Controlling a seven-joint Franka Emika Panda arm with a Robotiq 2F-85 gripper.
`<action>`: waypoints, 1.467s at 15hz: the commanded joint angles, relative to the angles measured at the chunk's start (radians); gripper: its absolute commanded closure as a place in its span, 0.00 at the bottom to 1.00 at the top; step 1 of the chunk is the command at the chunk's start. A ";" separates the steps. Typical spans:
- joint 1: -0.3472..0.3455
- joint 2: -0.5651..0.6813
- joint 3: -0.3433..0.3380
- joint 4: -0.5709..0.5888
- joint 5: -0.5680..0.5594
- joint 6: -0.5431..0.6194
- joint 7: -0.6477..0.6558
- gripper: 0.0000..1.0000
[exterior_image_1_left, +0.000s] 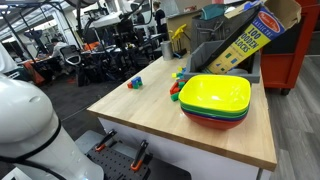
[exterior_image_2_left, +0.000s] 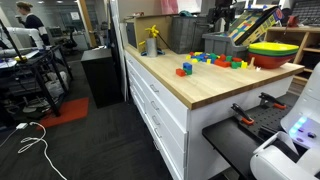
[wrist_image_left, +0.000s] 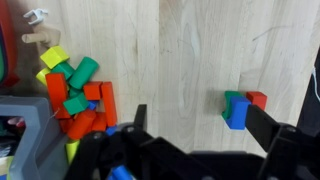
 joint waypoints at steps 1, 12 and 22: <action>0.006 0.078 0.008 0.072 -0.002 0.020 0.046 0.00; 0.009 0.261 0.027 0.192 -0.016 0.086 0.170 0.00; 0.013 0.484 0.002 0.363 -0.073 0.096 0.374 0.00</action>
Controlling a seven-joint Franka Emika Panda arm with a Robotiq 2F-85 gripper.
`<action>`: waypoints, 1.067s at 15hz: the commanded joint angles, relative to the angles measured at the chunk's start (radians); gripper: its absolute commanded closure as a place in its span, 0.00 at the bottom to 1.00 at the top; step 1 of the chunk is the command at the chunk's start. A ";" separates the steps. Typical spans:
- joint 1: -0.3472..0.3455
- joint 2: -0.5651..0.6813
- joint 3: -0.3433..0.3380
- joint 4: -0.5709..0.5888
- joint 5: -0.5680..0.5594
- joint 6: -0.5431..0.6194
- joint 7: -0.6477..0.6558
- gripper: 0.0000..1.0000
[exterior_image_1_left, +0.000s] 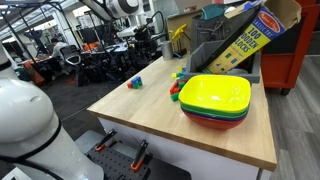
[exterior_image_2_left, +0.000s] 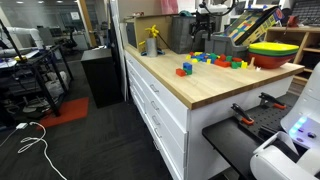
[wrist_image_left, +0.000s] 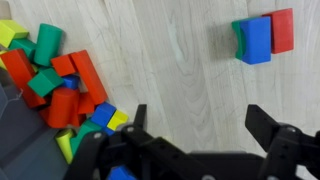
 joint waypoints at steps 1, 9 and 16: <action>0.006 0.089 -0.026 0.078 -0.050 -0.006 0.073 0.00; 0.000 0.174 -0.101 0.104 -0.068 -0.020 0.134 0.00; -0.013 0.192 -0.124 0.055 -0.038 0.005 0.110 0.00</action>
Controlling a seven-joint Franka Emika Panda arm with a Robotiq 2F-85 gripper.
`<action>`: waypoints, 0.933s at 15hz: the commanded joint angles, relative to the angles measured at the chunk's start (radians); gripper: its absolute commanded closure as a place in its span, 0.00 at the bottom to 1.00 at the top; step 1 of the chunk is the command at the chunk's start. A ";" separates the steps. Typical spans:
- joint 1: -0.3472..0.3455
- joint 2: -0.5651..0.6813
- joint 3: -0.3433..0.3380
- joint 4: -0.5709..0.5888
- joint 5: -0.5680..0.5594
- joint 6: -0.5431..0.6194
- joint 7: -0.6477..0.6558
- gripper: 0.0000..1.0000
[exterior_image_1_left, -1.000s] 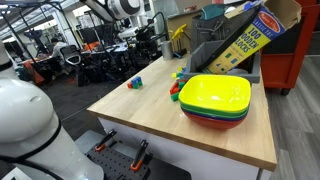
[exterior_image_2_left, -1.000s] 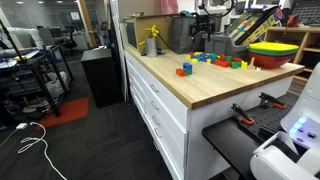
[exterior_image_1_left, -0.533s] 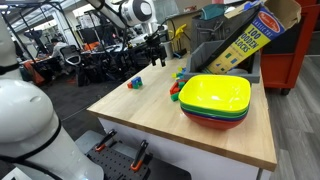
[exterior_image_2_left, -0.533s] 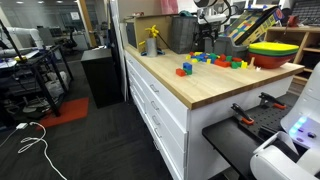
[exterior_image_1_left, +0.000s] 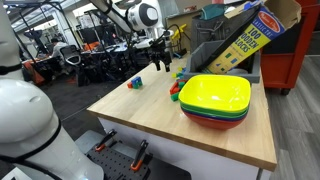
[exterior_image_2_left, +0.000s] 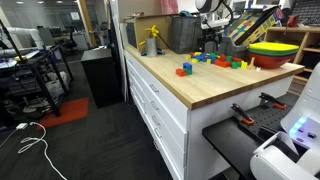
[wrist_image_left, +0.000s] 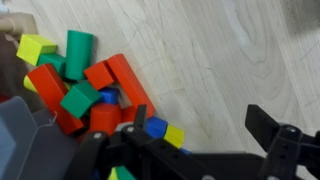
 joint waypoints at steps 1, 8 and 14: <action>-0.008 0.000 -0.011 -0.032 0.011 0.007 0.005 0.00; -0.025 0.010 -0.024 -0.079 -0.023 0.010 -0.093 0.00; -0.031 0.041 -0.018 -0.072 -0.039 0.015 -0.224 0.00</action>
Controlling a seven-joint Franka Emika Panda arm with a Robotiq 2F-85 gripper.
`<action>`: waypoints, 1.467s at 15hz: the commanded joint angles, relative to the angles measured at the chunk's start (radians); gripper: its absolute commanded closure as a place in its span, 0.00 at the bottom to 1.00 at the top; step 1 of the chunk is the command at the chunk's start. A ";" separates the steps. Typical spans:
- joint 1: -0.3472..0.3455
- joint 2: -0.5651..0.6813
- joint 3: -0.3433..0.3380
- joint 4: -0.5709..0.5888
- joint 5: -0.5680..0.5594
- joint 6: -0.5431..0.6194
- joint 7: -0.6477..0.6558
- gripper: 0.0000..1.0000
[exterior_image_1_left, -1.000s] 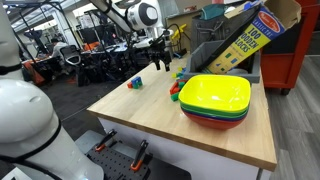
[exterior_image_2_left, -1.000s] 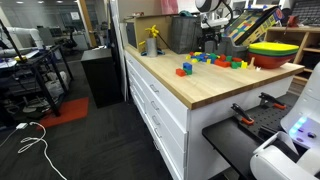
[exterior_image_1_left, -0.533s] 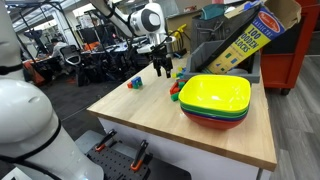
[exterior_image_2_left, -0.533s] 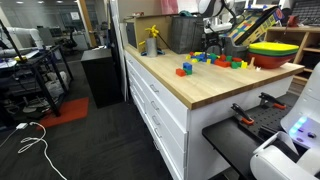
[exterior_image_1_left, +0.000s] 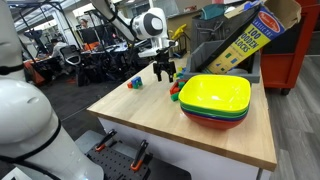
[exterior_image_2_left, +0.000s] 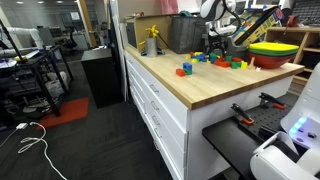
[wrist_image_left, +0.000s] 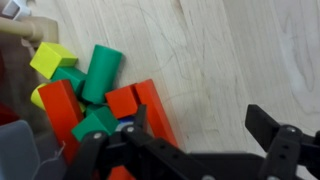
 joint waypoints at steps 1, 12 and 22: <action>-0.006 0.020 0.005 0.001 -0.026 0.017 -0.071 0.00; 0.006 0.095 0.010 0.037 -0.107 0.052 -0.129 0.00; 0.023 0.082 0.049 -0.018 -0.096 0.095 -0.152 0.00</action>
